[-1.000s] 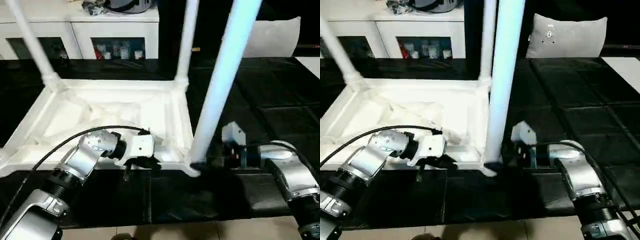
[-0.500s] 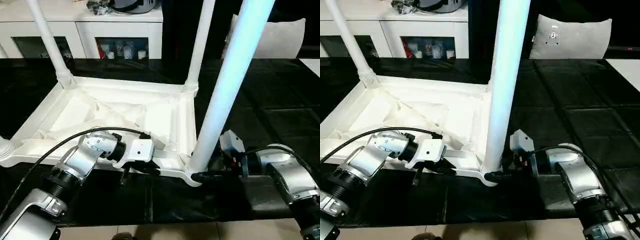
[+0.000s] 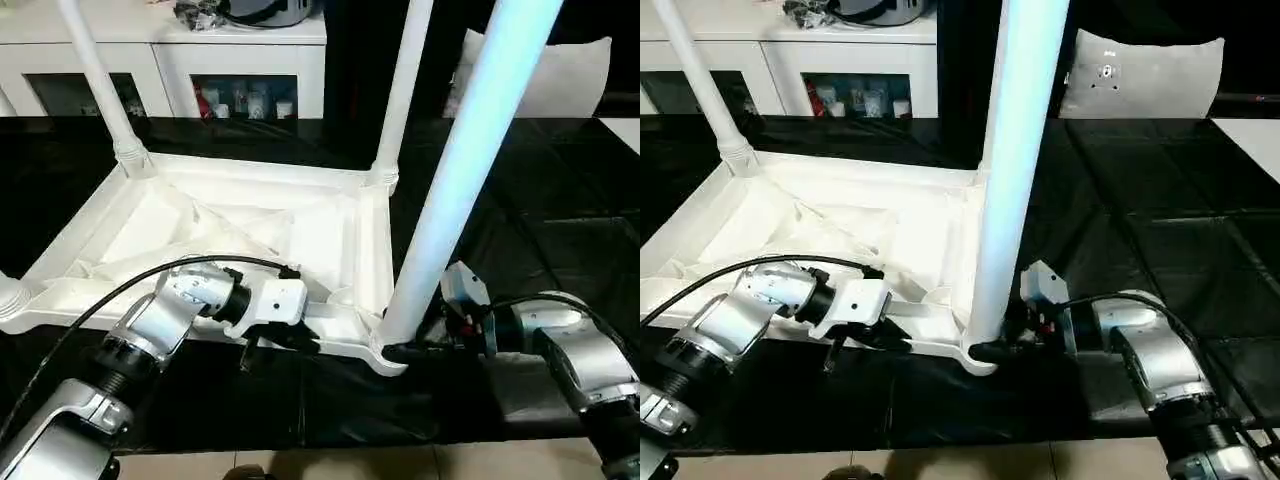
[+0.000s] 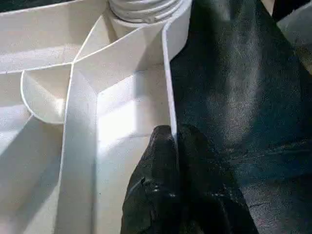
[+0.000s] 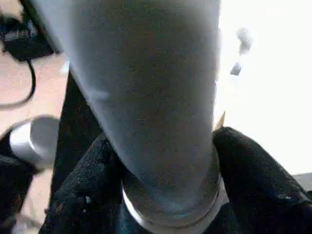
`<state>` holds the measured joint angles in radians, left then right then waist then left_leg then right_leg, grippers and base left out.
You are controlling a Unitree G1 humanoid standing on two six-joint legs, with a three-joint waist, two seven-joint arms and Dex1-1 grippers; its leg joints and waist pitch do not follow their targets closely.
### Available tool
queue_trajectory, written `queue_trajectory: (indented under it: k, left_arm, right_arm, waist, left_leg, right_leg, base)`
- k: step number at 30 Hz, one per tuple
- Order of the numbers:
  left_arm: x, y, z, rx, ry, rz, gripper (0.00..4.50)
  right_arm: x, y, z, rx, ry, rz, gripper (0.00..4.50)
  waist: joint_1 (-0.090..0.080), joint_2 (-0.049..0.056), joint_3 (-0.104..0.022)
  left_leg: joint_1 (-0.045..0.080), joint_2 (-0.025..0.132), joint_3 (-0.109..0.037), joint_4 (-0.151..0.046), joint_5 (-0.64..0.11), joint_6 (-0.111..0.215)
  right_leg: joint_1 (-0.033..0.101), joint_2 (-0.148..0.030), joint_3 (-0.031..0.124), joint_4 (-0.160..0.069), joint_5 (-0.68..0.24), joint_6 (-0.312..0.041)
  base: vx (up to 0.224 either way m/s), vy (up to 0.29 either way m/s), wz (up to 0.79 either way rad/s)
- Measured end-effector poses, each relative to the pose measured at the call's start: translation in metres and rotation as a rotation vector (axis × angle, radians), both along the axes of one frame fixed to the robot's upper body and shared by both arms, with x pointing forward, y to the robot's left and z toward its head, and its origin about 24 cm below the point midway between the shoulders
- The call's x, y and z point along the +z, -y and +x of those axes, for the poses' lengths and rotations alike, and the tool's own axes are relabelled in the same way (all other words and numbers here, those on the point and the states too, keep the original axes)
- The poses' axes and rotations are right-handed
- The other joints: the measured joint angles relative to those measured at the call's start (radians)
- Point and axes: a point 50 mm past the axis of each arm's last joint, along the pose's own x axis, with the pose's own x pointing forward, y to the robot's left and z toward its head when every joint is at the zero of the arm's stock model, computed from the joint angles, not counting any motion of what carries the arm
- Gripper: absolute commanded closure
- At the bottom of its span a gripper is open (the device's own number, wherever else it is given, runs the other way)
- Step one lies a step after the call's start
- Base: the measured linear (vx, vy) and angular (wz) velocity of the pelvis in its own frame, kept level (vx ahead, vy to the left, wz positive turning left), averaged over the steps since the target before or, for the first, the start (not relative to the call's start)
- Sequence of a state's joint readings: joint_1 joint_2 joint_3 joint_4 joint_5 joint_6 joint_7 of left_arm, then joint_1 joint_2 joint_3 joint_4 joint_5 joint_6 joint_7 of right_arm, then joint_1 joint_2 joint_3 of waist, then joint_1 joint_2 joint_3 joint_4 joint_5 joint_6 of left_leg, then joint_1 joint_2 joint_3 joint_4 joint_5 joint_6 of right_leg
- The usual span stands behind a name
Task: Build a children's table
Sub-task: Rotate leg to tighten
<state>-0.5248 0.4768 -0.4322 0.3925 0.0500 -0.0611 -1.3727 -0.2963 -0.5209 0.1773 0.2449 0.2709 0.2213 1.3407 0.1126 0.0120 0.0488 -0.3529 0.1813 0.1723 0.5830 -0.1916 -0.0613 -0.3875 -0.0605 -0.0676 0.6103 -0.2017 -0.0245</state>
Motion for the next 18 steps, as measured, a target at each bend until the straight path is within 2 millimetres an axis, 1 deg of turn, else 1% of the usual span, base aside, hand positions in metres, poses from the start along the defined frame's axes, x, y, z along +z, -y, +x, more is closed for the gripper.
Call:
queue_trajectory:
  k: [3, 5, 7, 8, 10, 11, 12, 13, 15, 16, 17, 18]
  left_arm:
    - [-0.002, -0.002, 0.0, 0.072, -0.025, -0.021, 4.5]
    - [-0.004, -0.005, 0.002, 0.138, -0.032, -0.023, 4.5]
    - [-0.007, -0.006, 0.005, 0.246, -0.033, -0.042, 4.5]
    - [-0.007, -0.004, 0.009, 0.316, -0.021, -0.05, 4.5]
    - [-0.01, 0.005, 0.012, 0.402, -0.014, -0.074, 4.5]
    - [-0.011, 0.013, 0.014, 0.45, -0.009, -0.095, 4.5]
    - [-0.012, 0.019, 0.014, 0.472, -0.01, -0.108, 4.5]
    - [-0.013, 0.023, 0.013, 0.487, -0.013, -0.121, 4.5]
    - [-0.014, 0.028, 0.013, 0.504, -0.014, -0.133, 4.5]
    - [-0.013, 0.029, 0.013, 0.516, -0.012, -0.133, 4.5]
    - [-0.013, 0.029, 0.014, 0.523, -0.008, -0.134, 4.5]
    - [-0.013, 0.029, 0.014, 0.523, -0.007, -0.136, 4.5]
  right_arm:
    - [-0.004, -0.008, 0.002, -0.076, -0.018, 0.022, 2.02]
    - [-0.008, -0.014, 0.006, -0.15, -0.017, 0.033, 2.02]
    - [-0.012, -0.02, 0.014, -0.283, -0.023, 0.055, 2.02]
    - [-0.013, -0.025, 0.023, -0.384, -0.023, 0.065, 2.02]
    - [-0.014, -0.03, 0.033, -0.526, -0.017, 0.062, 2.02]
    - [-0.014, -0.031, 0.039, -0.616, -0.012, 0.057, 2.02]
    - [-0.014, -0.032, 0.042, -0.665, -0.01, 0.055, 2.02]
    - [-0.013, -0.032, 0.045, -0.703, -0.005, 0.051, 2.02]
    - [-0.013, -0.033, 0.047, -0.744, -0.003, 0.05, 2.02]
    - [-0.013, -0.034, 0.049, -0.758, 0.001, 0.052, 1.47]
    - [-0.013, -0.036, 0.049, -0.767, 0.004, 0.055, 1.33]
    - [-0.013, -0.037, 0.05, -0.773, 0.01, 0.056, 1.33]
  waist:
    - [-0.005, 0.001, -0.001]
    - [-0.018, 0.001, -0.001]
    - [-0.034, 0.0, -0.001]
    - [-0.048, -0.001, -0.001]
    - [-0.067, -0.001, 0.0]
    - [-0.077, -0.002, 0.0]
    - [-0.083, -0.003, 0.001]
    - [-0.085, -0.004, 0.001]
    - [-0.085, -0.005, 0.001]
    - [-0.084, -0.006, 0.001]
    - [-0.082, -0.006, 0.001]
    - [-0.08, -0.006, 0.001]
  left_leg:
    - [0.003, 0.0, 0.0, -0.001, 0.0, 0.0]
    - [0.004, 0.0, 0.0, 0.0, 0.0, -0.001]
    - [0.006, 0.0, 0.0, 0.001, 0.001, -0.001]
    - [0.006, 0.0, 0.0, 0.003, 0.001, -0.002]
    - [0.006, -0.001, 0.0, 0.005, 0.001, -0.001]
    - [0.005, -0.001, 0.0, 0.006, 0.001, -0.001]
    - [0.005, -0.002, 0.0, 0.007, 0.001, -0.001]
    - [0.005, -0.002, 0.0, 0.007, 0.001, -0.001]
    - [0.004, -0.001, -0.001, 0.004, 0.001, -0.001]
    - [0.005, -0.001, -0.001, 0.004, 0.001, -0.001]
    - [0.005, -0.001, -0.001, 0.004, 0.001, -0.001]
    - [0.005, -0.001, -0.001, 0.003, 0.001, -0.001]
  right_leg:
    - [0.003, 0.0, 0.0, 0.0, 0.0, -0.001]
    - [0.006, 0.0, 0.0, 0.0, -0.002, 0.003]
    - [0.006, 0.0, 0.0, 0.0, -0.002, 0.003]
    - [0.005, 0.0, 0.0, 0.0, -0.002, 0.004]
    - [0.005, -0.001, 0.0, -0.002, -0.002, 0.004]
    - [0.005, -0.002, 0.0, -0.003, -0.002, 0.004]
    - [0.005, -0.002, 0.0, -0.004, -0.002, 0.004]
    - [0.004, -0.002, 0.0, -0.006, -0.002, 0.004]
    - [0.004, -0.001, 0.0, -0.009, -0.002, 0.004]
    - [0.004, -0.001, 0.0, -0.009, -0.002, 0.004]
    - [0.004, -0.001, 0.0, -0.009, -0.001, 0.004]
    - [0.004, -0.001, 0.0, -0.009, -0.001, 0.004]
  base:
    - [0.0, 0.0, 0.0]
    - [0.0, 0.0, 0.0]
    - [0.0, 0.0, 0.0]
    - [0.0, 0.0, 0.0]
    - [0.0, 0.0, 0.0]
    - [0.0, 0.0, 0.0]
    - [0.0, 0.0, 0.0]
    - [0.0, 0.0, 0.0]
    - [0.0, 0.0, 0.0]
    - [0.0, 0.0, 0.0]
    - [0.0, 0.0, 0.0]
    - [0.0, 0.0, 0.0]
